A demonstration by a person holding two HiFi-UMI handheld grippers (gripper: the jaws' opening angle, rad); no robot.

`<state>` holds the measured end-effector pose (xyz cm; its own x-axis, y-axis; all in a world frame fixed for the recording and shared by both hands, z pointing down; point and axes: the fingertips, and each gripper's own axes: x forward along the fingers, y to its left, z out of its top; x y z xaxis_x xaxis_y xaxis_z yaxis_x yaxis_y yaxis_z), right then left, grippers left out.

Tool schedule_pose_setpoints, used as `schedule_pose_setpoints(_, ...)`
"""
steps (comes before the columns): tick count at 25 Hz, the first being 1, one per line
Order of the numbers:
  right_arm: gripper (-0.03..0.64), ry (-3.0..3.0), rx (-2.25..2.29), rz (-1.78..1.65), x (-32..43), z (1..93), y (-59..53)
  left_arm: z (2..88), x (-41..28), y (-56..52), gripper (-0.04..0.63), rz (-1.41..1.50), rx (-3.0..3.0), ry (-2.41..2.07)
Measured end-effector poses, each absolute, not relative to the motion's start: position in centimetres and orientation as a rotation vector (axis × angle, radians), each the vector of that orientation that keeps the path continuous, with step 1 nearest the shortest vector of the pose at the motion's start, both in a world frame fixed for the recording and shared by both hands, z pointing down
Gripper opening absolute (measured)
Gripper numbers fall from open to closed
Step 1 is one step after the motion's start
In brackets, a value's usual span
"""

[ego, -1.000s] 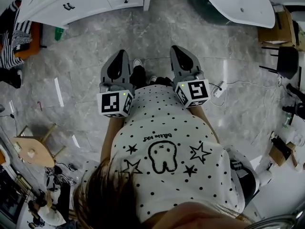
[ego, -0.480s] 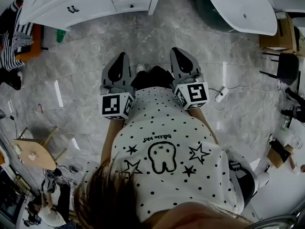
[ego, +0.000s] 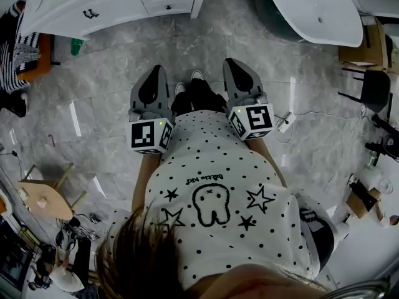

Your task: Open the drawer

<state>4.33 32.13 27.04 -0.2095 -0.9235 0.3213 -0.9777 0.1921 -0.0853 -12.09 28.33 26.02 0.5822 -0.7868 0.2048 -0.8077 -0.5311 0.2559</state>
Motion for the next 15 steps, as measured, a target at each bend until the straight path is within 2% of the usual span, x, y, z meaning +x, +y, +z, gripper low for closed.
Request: schedule_pose_setpoints(15,0.015,-2.310,1.790,0.414,8.9,27.3,28.9,25.8,-7.7,25.7,0.005,0.091,2.475,-1.359)
